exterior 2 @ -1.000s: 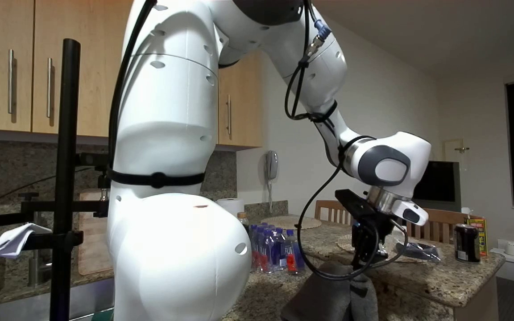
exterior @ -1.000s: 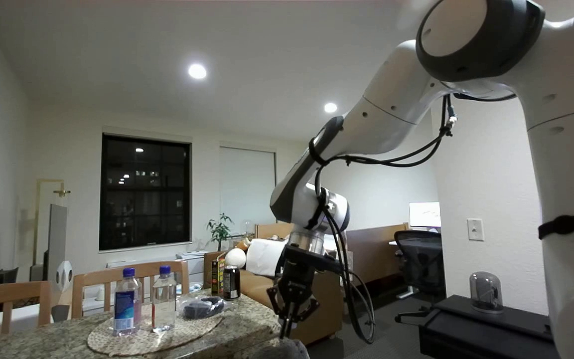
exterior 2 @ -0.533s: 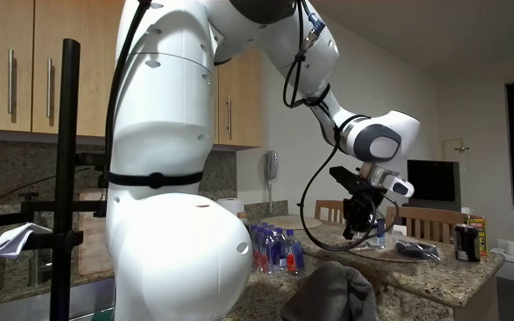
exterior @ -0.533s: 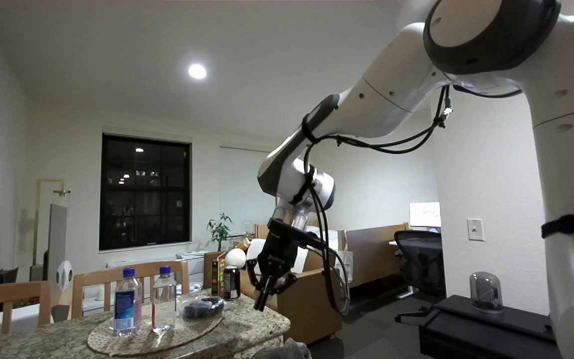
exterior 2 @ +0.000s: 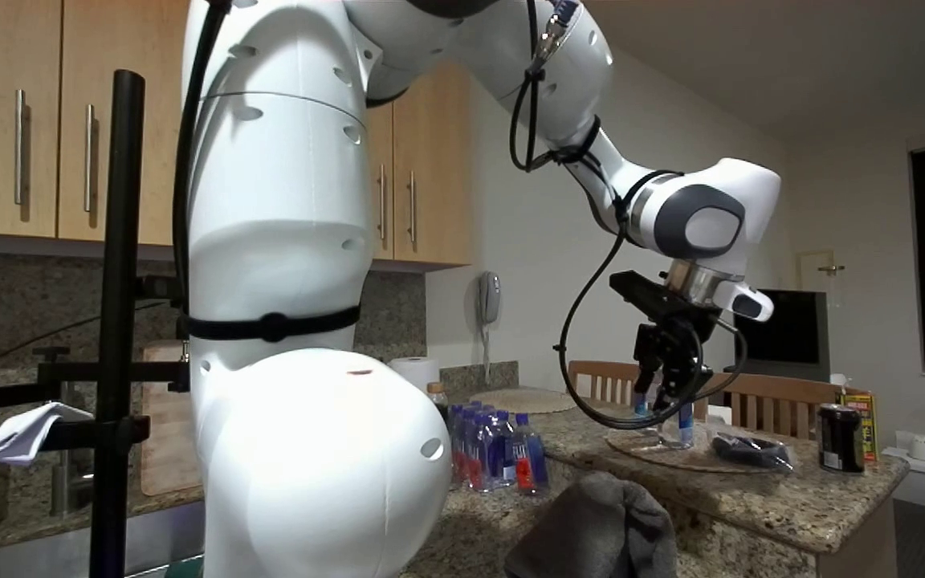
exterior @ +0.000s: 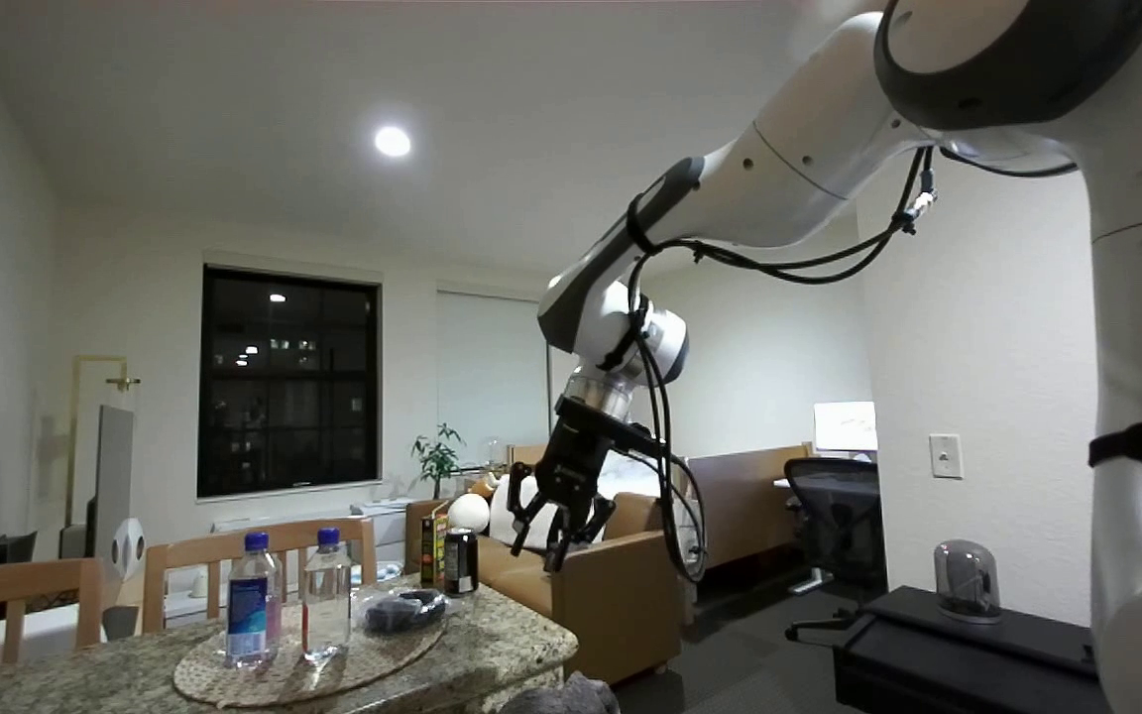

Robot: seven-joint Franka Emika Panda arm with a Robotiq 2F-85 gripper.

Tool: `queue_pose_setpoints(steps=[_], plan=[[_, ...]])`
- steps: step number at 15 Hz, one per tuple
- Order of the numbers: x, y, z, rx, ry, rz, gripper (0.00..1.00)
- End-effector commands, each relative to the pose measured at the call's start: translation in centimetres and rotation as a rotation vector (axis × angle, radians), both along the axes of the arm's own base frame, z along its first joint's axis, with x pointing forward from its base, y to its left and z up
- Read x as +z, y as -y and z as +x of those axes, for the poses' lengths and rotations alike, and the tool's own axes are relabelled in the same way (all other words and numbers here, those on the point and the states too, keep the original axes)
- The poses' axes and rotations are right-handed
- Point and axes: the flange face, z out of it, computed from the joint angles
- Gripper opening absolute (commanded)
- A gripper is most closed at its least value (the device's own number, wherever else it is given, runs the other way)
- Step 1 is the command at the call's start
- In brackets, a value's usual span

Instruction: Remove the grey towel from the water bottle and place it on the left side of the countertop

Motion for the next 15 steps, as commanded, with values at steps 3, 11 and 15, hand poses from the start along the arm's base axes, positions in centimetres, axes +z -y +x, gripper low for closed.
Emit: queue_pose_setpoints(steps=[3, 11, 15], plan=[[-2.1, 3.2, -4.6, -0.127, -0.009, -0.033, 0.96], [-9.2, 0.2, -10.9, -0.271, -0.032, 0.004, 1.00], [-10.2, 0.3, -11.1, -0.408, 0.064, 0.063, 1.00]])
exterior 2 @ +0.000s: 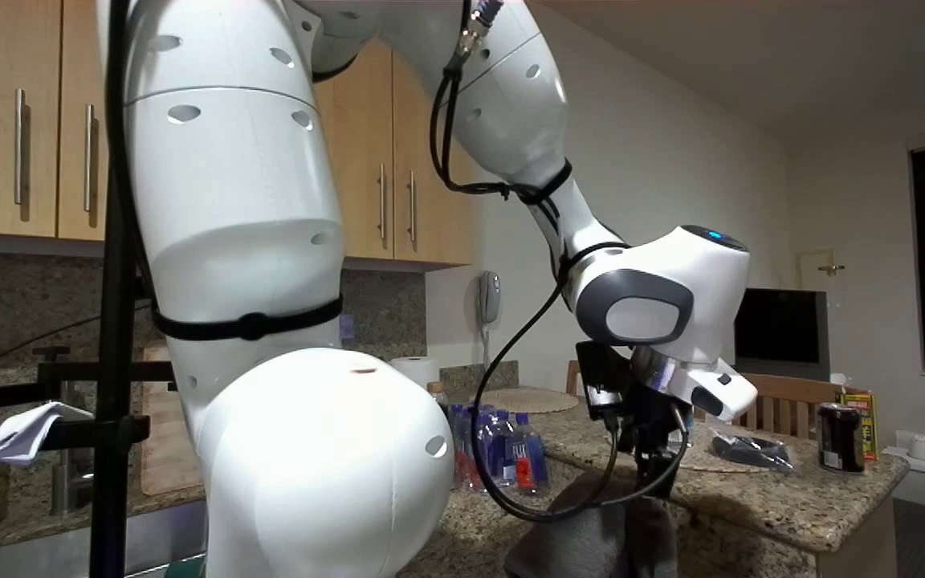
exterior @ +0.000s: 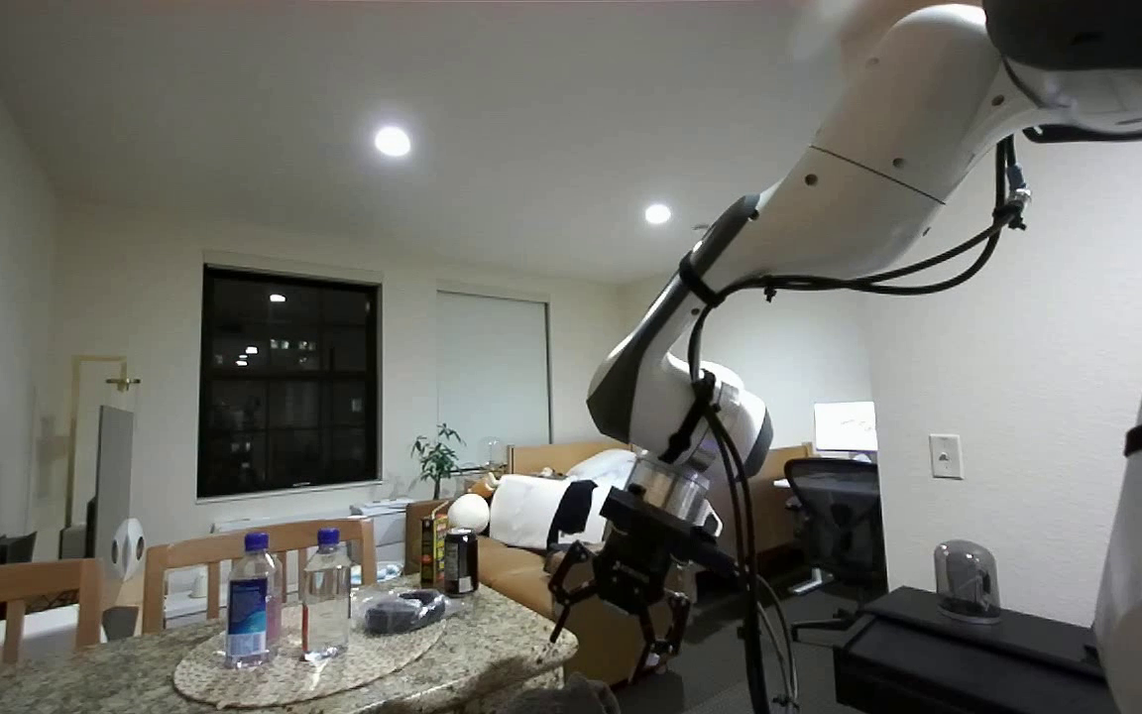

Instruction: Remove the grey towel from the water bottle and place it on the left side of the countertop

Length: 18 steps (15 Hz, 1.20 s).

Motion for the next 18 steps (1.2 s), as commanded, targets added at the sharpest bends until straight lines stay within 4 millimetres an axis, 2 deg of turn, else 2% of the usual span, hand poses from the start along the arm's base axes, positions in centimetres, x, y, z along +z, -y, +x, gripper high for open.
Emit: queue_pose_setpoints(steps=[1, 6, 10, 13, 14, 15, 18], plan=[[-0.4, 0.0, -0.7, -0.108, 0.079, 0.031, 1.00], [-2.7, -1.0, -0.4, -0.139, 0.019, 0.098, 1.00], [-5.0, -1.0, -0.1, -0.121, -0.041, 0.080, 1.00], [-5.9, -1.4, 0.1, -0.086, -0.033, 0.070, 1.00], [-5.9, -1.5, 0.3, -0.075, -0.027, 0.070, 0.75], [-5.7, -1.6, 0.6, -0.058, -0.014, 0.064, 0.74], [-5.1, -2.0, 1.4, -0.019, 0.016, 0.051, 0.53]])
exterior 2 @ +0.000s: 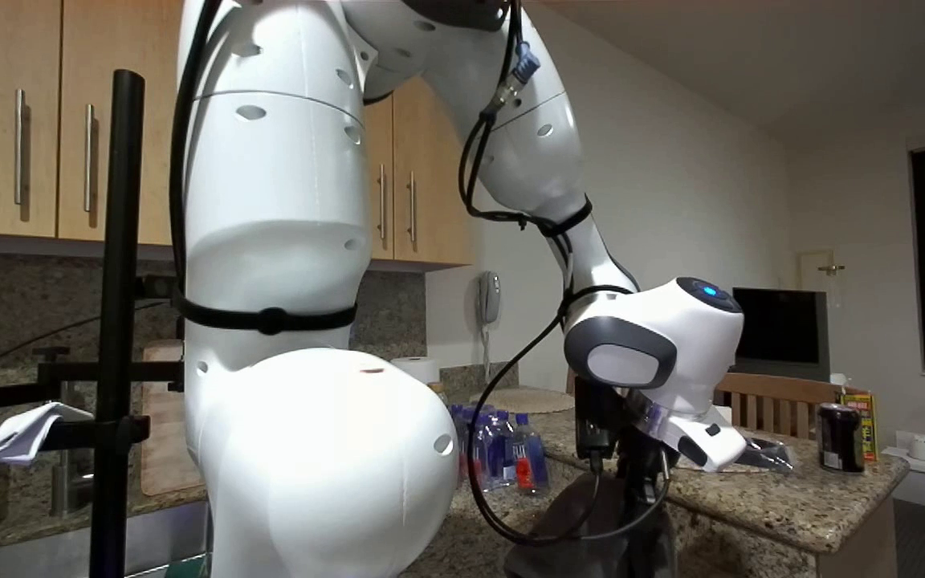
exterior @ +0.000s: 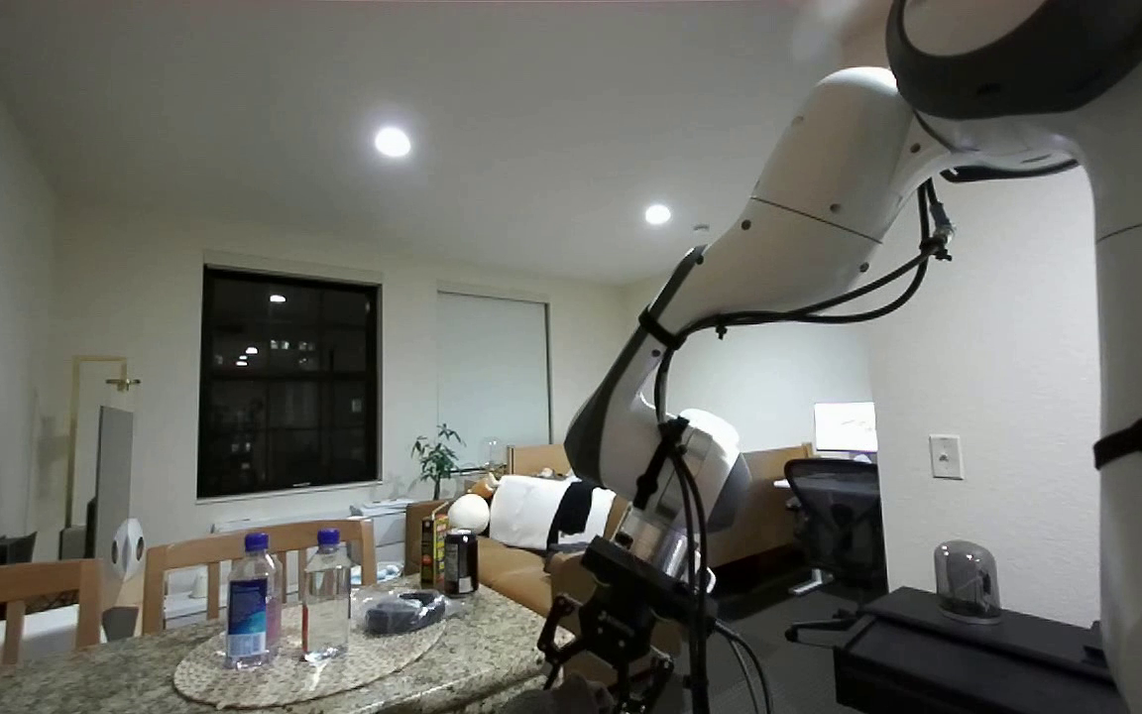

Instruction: Remove the grey towel from the water bottle and place it on the left side of the countertop

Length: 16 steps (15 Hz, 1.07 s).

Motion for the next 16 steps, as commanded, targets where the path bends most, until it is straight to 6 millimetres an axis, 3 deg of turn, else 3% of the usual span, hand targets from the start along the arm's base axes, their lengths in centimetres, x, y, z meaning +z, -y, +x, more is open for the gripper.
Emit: queue_pose_setpoints(steps=[1, 4, 7, 9, 11, 16], plan=[[0.3, -0.7, 0.8, 0.058, 0.047, -0.009, 0.47], [1.0, -1.2, 1.0, 0.088, 0.062, -0.016, 0.26], [1.7, -0.8, 1.2, 0.109, 0.072, -0.053, 0.12], [2.9, -0.7, 1.4, 0.127, 0.086, -0.072, 0.08], [4.4, -1.1, 1.7, 0.161, 0.107, -0.098, 0.11], [9.2, -3.7, 2.0, 0.285, 0.153, -0.131, 0.11]])
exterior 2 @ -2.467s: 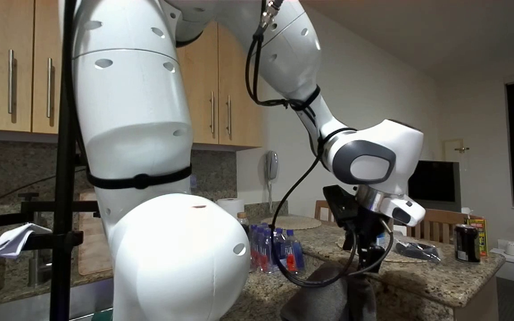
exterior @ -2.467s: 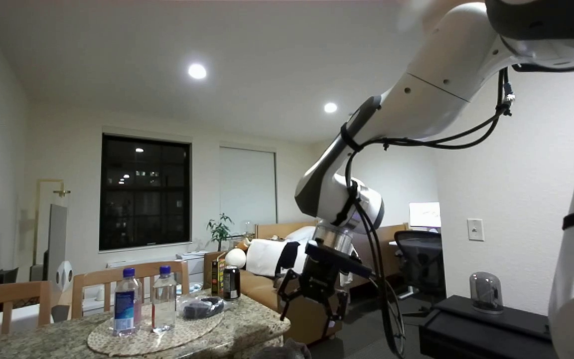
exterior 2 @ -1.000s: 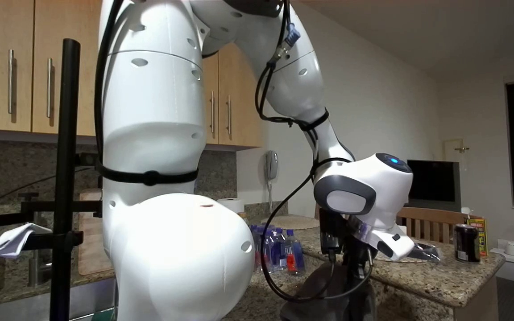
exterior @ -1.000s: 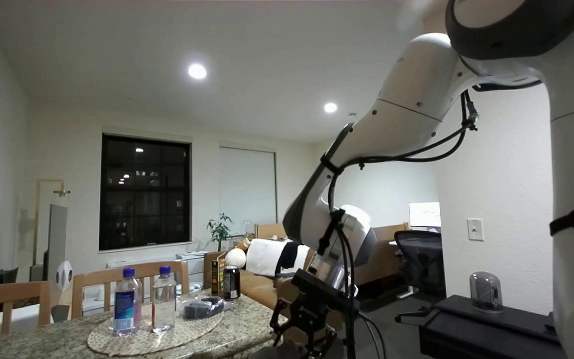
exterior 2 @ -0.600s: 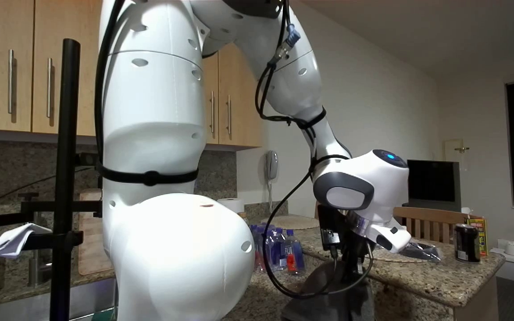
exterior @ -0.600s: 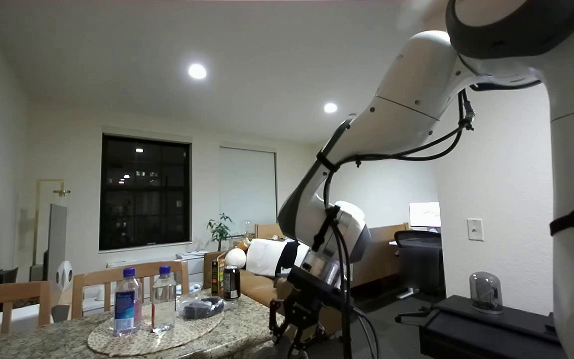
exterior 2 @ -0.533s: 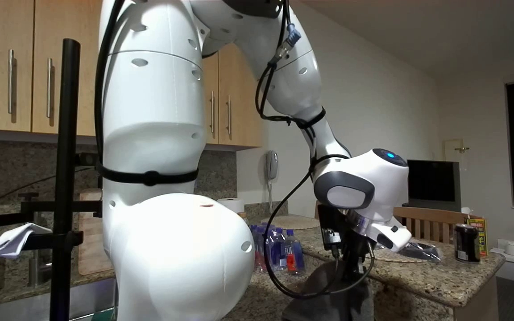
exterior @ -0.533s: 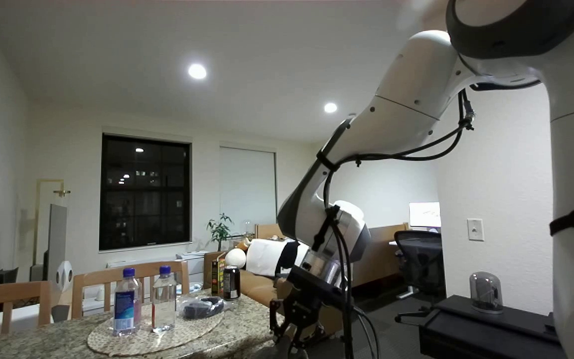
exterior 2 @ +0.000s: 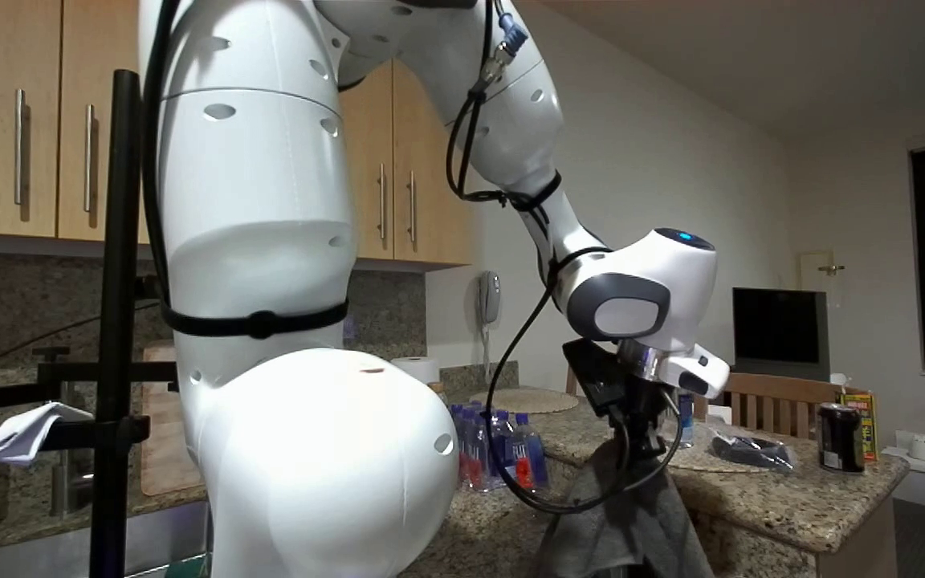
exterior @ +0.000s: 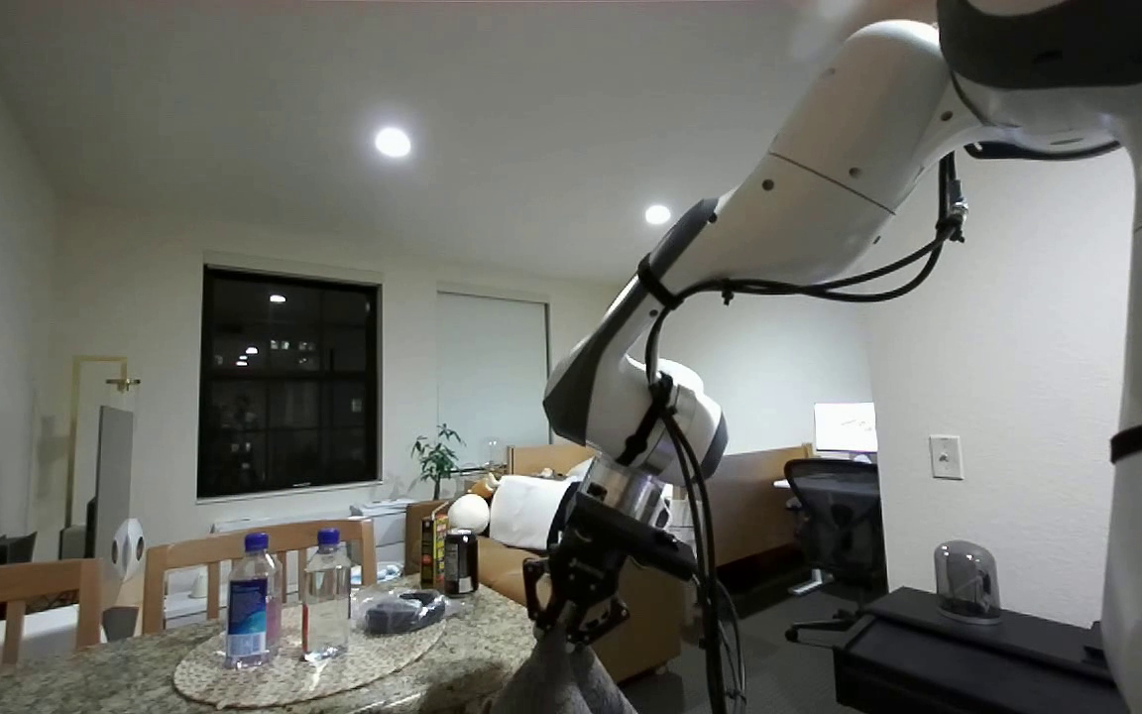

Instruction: Remove the grey towel from the water bottle and place it on the left side of the countertop

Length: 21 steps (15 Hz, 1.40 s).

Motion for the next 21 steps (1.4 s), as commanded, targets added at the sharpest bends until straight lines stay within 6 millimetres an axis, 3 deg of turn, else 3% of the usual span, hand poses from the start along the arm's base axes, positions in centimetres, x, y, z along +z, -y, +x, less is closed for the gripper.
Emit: queue_pose_setpoints(steps=[1, 7, 13, 18, 21], plan=[[4.6, -2.3, -0.5, 0.059, 0.029, -0.017, 0.10], [11.0, -7.4, 0.5, 0.078, 0.124, -0.068, 0.10], [15.0, -14.1, 1.9, 0.122, 0.185, -0.126, 0.10], [15.8, -22.7, 0.4, 0.169, 0.228, -0.108, 0.09], [14.0, -28.4, -2.5, 0.177, 0.172, -0.096, 0.09]])
